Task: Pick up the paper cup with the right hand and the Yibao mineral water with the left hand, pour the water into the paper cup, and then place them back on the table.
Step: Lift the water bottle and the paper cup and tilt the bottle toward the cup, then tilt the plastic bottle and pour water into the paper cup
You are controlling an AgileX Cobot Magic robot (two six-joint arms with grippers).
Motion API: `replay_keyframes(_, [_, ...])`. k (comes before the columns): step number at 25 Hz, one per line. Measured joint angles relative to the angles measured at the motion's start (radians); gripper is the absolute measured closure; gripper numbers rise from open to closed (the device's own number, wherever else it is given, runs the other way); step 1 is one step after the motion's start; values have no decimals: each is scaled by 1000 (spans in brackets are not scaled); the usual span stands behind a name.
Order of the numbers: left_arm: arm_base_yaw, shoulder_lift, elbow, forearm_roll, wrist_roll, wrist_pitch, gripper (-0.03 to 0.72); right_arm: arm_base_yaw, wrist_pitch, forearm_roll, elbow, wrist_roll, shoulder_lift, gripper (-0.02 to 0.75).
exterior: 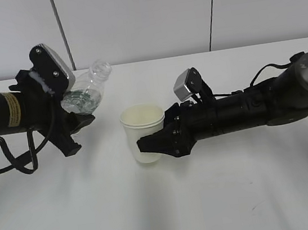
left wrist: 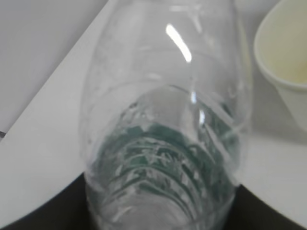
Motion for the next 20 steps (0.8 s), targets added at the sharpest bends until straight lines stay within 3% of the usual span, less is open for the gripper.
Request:
replay_keyframes(14, [-119,-10,-69,103,23,279,326,6,16,-111,-68,137,4,196])
replay_keyframes(20, [-135,-10,-83,176,23,301,335,6,16,-116,-68,138,4,196])
